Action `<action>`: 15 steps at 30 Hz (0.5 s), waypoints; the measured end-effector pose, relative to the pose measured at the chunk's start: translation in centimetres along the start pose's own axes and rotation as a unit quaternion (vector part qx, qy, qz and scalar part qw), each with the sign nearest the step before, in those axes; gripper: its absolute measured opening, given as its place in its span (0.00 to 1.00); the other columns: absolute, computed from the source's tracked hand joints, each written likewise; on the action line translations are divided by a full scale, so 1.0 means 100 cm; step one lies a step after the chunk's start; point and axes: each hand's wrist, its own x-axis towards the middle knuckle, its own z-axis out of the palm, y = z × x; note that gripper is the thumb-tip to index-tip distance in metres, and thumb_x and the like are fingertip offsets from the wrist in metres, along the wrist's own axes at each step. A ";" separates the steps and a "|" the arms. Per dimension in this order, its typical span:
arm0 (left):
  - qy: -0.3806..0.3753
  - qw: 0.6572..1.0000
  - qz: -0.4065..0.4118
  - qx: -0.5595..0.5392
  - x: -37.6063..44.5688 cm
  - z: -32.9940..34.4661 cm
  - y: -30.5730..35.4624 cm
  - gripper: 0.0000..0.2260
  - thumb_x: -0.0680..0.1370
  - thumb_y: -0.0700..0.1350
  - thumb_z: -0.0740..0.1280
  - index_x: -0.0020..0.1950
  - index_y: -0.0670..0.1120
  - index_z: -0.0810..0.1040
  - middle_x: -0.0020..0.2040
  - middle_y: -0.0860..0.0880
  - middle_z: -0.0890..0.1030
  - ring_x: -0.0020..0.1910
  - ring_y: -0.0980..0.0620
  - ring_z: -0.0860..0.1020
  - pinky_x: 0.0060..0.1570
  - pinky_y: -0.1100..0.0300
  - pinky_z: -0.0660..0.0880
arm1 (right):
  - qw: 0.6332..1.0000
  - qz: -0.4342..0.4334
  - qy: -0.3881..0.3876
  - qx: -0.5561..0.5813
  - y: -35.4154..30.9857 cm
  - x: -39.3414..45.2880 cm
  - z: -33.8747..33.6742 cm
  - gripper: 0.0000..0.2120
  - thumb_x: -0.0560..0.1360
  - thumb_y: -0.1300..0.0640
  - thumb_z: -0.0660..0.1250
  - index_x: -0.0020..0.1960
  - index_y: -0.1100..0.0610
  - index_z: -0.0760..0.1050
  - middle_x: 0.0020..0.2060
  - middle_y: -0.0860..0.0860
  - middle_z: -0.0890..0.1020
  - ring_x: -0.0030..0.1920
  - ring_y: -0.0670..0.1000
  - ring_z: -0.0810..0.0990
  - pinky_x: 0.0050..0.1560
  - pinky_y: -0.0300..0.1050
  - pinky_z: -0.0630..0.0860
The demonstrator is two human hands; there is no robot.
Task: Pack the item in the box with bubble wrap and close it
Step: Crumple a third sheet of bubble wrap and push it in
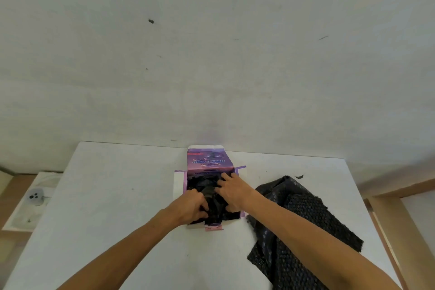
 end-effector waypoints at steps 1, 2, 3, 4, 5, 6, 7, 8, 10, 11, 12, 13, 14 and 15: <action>0.003 1.000 -0.002 0.018 -0.001 0.000 -0.003 0.07 0.77 0.49 0.71 0.53 0.49 0.84 0.51 0.49 0.85 0.46 0.49 0.83 0.52 0.55 0.81 | 1.000 0.004 0.004 -0.024 0.002 -0.003 0.000 0.26 0.75 0.45 0.70 0.68 0.55 0.73 0.64 0.55 0.78 0.65 0.58 0.71 0.70 0.56 0.63; 0.008 0.999 -0.006 0.042 -0.001 0.000 -0.006 0.07 0.76 0.50 0.71 0.51 0.48 0.83 0.50 0.48 0.85 0.45 0.49 0.82 0.50 0.54 0.81 | 0.999 0.005 0.009 -0.040 0.002 -0.005 0.002 0.22 0.76 0.44 0.68 0.64 0.57 0.76 0.60 0.54 0.81 0.63 0.58 0.72 0.71 0.56 0.62; 0.009 0.998 -0.009 0.067 -0.001 0.002 -0.007 0.08 0.76 0.51 0.71 0.51 0.48 0.81 0.49 0.48 0.85 0.45 0.48 0.82 0.50 0.54 0.81 | 0.999 0.005 0.006 -0.041 0.002 -0.008 0.004 0.21 0.78 0.43 0.66 0.61 0.59 0.78 0.56 0.54 0.83 0.62 0.57 0.73 0.71 0.56 0.61; 0.005 0.996 -0.008 0.093 0.000 0.004 -0.006 0.08 0.77 0.51 0.70 0.51 0.48 0.80 0.49 0.47 0.84 0.45 0.47 0.82 0.50 0.54 0.81 | 1.000 0.006 -0.002 -0.026 0.002 -0.011 0.007 0.22 0.79 0.42 0.64 0.58 0.59 0.79 0.53 0.55 0.83 0.60 0.57 0.74 0.70 0.56 0.61; -0.002 0.993 -0.003 0.119 0.002 0.006 -0.005 0.09 0.77 0.51 0.70 0.52 0.47 0.81 0.50 0.46 0.84 0.45 0.47 0.82 0.50 0.54 0.81 | 1.000 0.009 -0.017 -0.004 0.001 -0.013 0.010 0.23 0.79 0.40 0.61 0.57 0.59 0.80 0.52 0.55 0.83 0.59 0.57 0.74 0.68 0.55 0.62; -0.009 0.990 0.002 0.143 0.004 0.007 -0.003 0.09 0.77 0.50 0.69 0.52 0.46 0.81 0.50 0.45 0.84 0.45 0.46 0.82 0.50 0.54 0.81 | 0.999 0.010 -0.033 0.006 0.001 -0.015 0.012 0.25 0.79 0.38 0.60 0.56 0.59 0.80 0.51 0.55 0.83 0.57 0.56 0.74 0.66 0.55 0.63; -0.014 0.987 0.006 0.162 0.007 0.007 -0.002 0.09 0.78 0.49 0.69 0.53 0.45 0.81 0.51 0.44 0.84 0.45 0.45 0.82 0.50 0.54 0.81 | 0.999 0.004 -0.044 0.005 0.001 -0.015 0.013 0.25 0.79 0.38 0.60 0.55 0.59 0.80 0.50 0.55 0.83 0.55 0.56 0.74 0.63 0.54 0.64; -0.017 0.984 0.010 0.176 0.010 0.007 -0.001 0.09 0.78 0.49 0.69 0.53 0.45 0.81 0.51 0.43 0.83 0.45 0.45 0.82 0.50 0.54 0.80 | 0.999 -0.004 -0.047 -0.004 0.001 -0.016 0.012 0.23 0.78 0.39 0.63 0.54 0.59 0.80 0.50 0.54 0.83 0.55 0.56 0.74 0.62 0.54 0.64; -0.014 0.980 0.017 0.198 0.015 0.007 -0.003 0.11 0.78 0.50 0.69 0.53 0.43 0.81 0.50 0.43 0.83 0.44 0.44 0.82 0.49 0.54 0.80 | 0.998 -0.019 -0.047 -0.027 0.001 -0.013 0.013 0.17 0.76 0.46 0.69 0.55 0.58 0.81 0.52 0.54 0.82 0.56 0.56 0.74 0.63 0.54 0.64; -0.013 0.977 0.019 0.211 0.017 0.006 -0.005 0.11 0.78 0.50 0.69 0.53 0.43 0.81 0.50 0.42 0.84 0.43 0.44 0.82 0.49 0.54 0.80 | 0.998 -0.024 -0.043 -0.039 0.001 -0.010 0.013 0.16 0.74 0.48 0.71 0.56 0.58 0.81 0.53 0.54 0.81 0.57 0.56 0.73 0.64 0.54 0.64; -0.012 0.975 0.021 0.222 0.017 0.005 -0.005 0.12 0.78 0.51 0.68 0.54 0.43 0.80 0.50 0.42 0.84 0.43 0.44 0.82 0.49 0.53 0.80 | 0.998 -0.026 -0.039 -0.048 0.000 -0.008 0.013 0.15 0.74 0.50 0.72 0.56 0.58 0.80 0.53 0.53 0.81 0.58 0.56 0.73 0.64 0.54 0.64; -0.007 0.974 0.024 0.226 0.018 0.005 -0.005 0.12 0.77 0.51 0.69 0.54 0.43 0.80 0.51 0.43 0.84 0.44 0.44 0.82 0.49 0.54 0.80 | 0.998 -0.028 -0.036 -0.051 -0.001 -0.005 0.014 0.15 0.74 0.51 0.72 0.56 0.57 0.80 0.54 0.53 0.81 0.58 0.56 0.74 0.65 0.54 0.63; 0.006 0.976 0.030 0.217 0.017 0.004 -0.004 0.12 0.77 0.50 0.70 0.55 0.44 0.79 0.52 0.43 0.84 0.44 0.45 0.82 0.49 0.54 0.80 | 0.998 -0.029 -0.035 -0.053 -0.003 -0.003 0.015 0.14 0.74 0.52 0.72 0.56 0.57 0.80 0.54 0.52 0.82 0.58 0.55 0.74 0.65 0.54 0.63; 0.022 0.980 0.041 0.191 0.017 0.003 -0.002 0.12 0.76 0.48 0.71 0.56 0.45 0.78 0.54 0.45 0.83 0.46 0.45 0.82 0.49 0.54 0.80 | 0.997 -0.033 -0.035 -0.055 -0.004 -0.001 0.016 0.13 0.74 0.52 0.73 0.56 0.56 0.80 0.54 0.52 0.82 0.58 0.55 0.74 0.65 0.53 0.63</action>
